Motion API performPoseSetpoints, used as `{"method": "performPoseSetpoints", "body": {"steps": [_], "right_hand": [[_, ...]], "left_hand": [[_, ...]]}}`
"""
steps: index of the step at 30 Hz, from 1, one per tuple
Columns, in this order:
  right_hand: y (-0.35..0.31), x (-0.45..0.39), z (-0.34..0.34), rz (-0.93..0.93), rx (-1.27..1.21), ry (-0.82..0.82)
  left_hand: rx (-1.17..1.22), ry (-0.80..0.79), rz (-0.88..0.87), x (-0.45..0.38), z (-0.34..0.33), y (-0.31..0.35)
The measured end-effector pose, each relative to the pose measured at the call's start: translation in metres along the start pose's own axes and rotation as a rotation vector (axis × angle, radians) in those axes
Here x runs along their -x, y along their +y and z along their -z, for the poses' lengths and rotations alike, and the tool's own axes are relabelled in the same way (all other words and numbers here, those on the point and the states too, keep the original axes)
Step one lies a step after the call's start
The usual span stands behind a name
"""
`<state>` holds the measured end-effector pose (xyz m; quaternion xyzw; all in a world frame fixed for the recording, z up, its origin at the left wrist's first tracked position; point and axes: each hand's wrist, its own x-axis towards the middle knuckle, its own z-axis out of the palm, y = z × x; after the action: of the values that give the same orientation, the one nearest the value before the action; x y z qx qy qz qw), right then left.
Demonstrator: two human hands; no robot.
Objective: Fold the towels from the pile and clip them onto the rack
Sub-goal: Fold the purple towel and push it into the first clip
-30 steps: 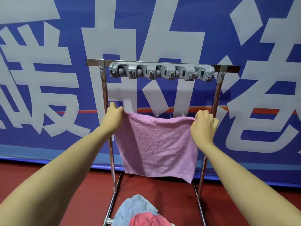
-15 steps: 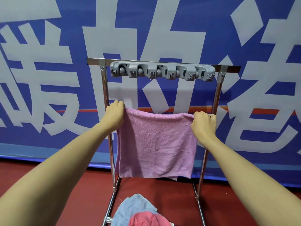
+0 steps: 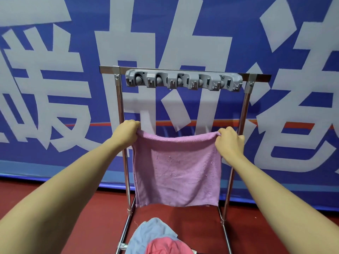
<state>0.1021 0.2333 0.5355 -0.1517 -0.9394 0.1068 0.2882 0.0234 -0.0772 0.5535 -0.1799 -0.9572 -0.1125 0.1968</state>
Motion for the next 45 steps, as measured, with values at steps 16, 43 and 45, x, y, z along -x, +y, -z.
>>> {"method": "performPoseSetpoints", "body": {"steps": [16,43,45], "right_hand": [[-0.002,-0.001,0.009,-0.004,0.017,0.074],[-0.004,-0.003,0.005,-0.097,-0.141,0.107],[-0.001,-0.001,0.006,-0.089,-0.105,0.117]], "left_hand": [[-0.012,-0.046,-0.092,-0.004,0.003,0.004],[-0.177,-0.039,0.037,0.005,0.008,0.010],[-0.164,-0.011,0.066,0.006,0.012,0.013]]}}
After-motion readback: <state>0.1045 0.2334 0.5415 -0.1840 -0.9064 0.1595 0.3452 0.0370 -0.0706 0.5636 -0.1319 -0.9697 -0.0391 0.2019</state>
